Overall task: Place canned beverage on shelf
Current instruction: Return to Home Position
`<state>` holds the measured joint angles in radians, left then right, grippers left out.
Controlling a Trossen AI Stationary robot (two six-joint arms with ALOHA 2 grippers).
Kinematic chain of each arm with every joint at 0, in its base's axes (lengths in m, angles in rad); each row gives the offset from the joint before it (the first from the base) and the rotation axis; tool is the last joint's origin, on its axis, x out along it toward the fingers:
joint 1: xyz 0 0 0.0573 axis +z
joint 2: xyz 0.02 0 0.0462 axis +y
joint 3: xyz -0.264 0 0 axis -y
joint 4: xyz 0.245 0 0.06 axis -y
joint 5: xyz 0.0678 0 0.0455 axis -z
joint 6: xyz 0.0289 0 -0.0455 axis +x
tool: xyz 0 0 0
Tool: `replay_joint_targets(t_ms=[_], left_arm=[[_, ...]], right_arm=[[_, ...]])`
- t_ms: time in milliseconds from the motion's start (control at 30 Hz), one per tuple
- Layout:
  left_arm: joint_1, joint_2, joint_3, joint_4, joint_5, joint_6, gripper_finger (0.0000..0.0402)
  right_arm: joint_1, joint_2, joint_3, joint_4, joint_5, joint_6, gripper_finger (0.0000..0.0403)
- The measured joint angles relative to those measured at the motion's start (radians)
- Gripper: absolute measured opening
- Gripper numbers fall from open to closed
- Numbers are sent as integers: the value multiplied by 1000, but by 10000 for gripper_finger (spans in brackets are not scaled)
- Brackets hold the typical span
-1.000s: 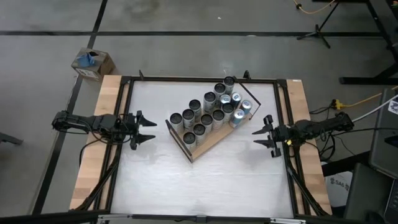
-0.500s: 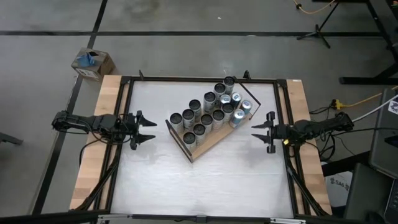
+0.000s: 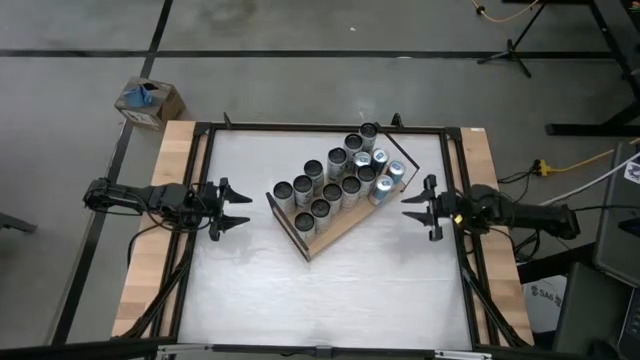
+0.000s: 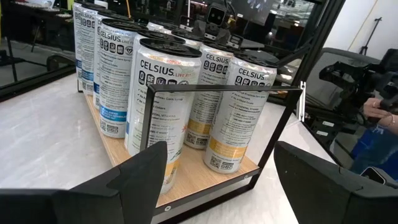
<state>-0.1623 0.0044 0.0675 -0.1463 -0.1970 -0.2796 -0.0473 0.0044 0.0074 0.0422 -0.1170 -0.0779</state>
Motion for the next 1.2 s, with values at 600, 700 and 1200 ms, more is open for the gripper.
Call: replay_joint_targets(t_ms=[600,700,1200], left_arm=[[0,0,0,0,0,0,289],[0,0,0,0,0,0,289],[0,0,0,0,0,0,289]], right_arm=[[-25,0,1,-23,104,21,138],[-25,0,1,-24,105,21,138],[-25,0,1,-25,106,21,138]])
